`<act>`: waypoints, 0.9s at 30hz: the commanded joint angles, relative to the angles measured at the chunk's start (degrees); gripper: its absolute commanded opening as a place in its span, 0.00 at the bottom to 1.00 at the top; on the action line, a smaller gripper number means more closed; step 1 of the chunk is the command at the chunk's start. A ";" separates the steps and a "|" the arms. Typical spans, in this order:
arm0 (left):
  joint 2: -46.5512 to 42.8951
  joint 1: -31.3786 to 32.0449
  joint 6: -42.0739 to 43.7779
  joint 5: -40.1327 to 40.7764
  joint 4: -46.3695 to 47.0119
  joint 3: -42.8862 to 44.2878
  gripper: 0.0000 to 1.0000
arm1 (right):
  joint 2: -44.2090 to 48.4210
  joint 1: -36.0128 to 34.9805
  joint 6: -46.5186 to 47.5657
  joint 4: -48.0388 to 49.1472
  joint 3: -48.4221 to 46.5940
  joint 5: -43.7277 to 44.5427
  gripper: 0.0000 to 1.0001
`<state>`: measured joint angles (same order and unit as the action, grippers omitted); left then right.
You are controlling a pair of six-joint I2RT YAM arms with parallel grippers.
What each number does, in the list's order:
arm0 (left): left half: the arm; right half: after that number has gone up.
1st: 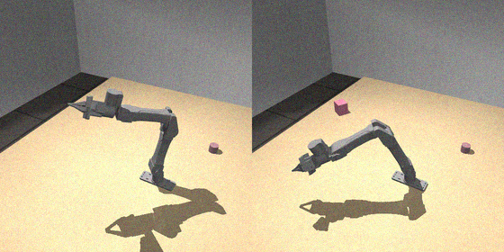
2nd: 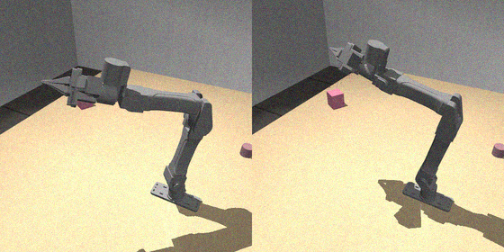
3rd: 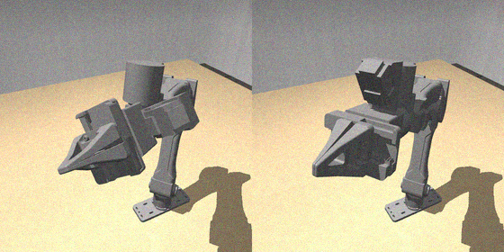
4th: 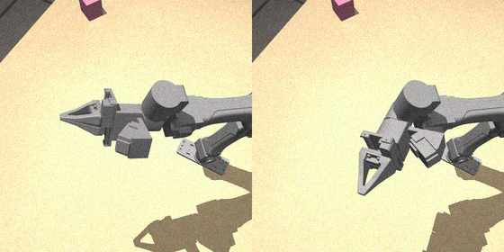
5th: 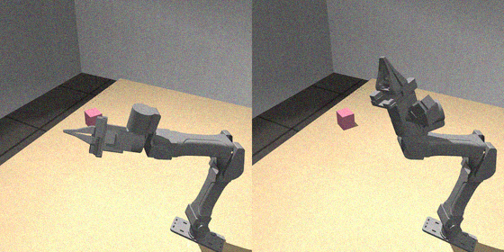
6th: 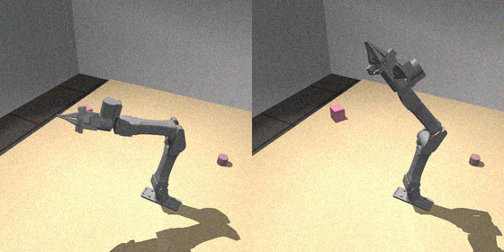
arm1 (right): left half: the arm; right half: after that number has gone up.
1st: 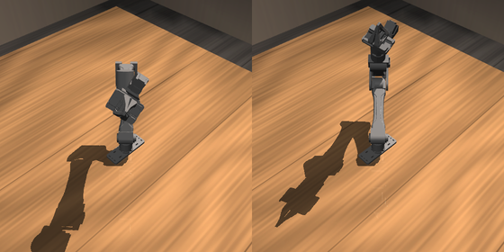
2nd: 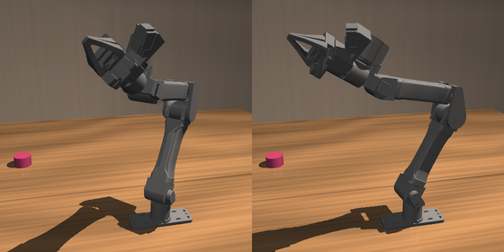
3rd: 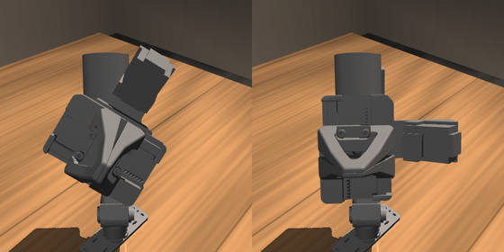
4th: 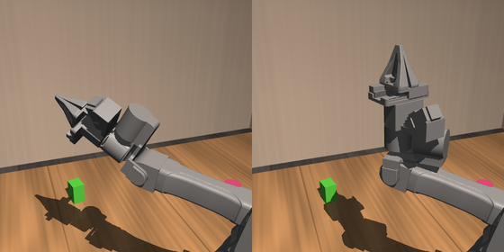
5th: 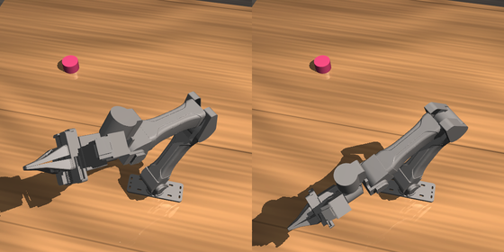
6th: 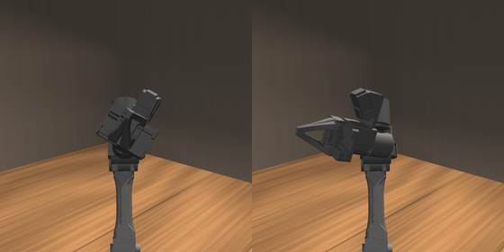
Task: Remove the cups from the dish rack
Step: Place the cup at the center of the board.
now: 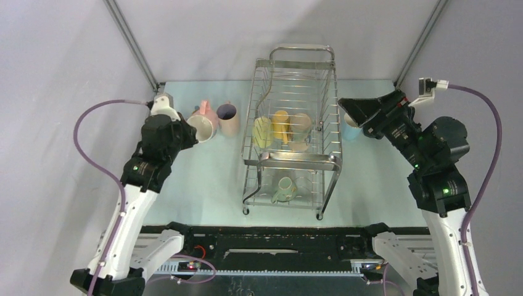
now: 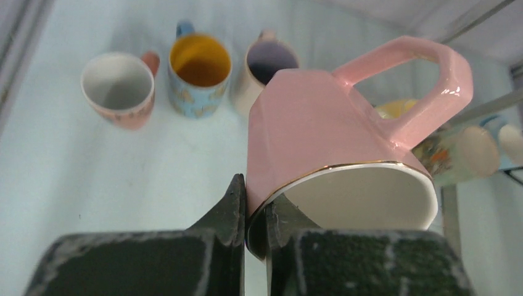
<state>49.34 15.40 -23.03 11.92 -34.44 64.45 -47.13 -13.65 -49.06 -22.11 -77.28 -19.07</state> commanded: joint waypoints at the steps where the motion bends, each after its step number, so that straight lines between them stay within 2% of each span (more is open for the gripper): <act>1: 1.39 -3.36 -4.62 -7.81 3.87 -3.11 0.00 | 3.07 2.62 3.51 -5.38 3.49 0.33 1.00; 10: 10.41 -5.09 -7.01 -11.10 3.84 -6.01 0.00 | 6.73 6.00 4.88 -12.47 11.82 5.35 1.00; 18: 19.84 -5.72 -10.66 -9.15 5.11 -5.51 0.00 | 7.16 6.57 4.10 -11.22 17.84 6.28 1.00; 27: 30.85 -7.56 -13.63 -9.99 5.52 -1.07 0.00 | 4.93 6.97 3.37 -8.61 22.76 3.24 1.00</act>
<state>78.08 8.64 -33.71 2.79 -34.22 58.83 -39.46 -6.83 -46.37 -31.09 -58.08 -16.47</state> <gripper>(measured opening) 0.091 0.993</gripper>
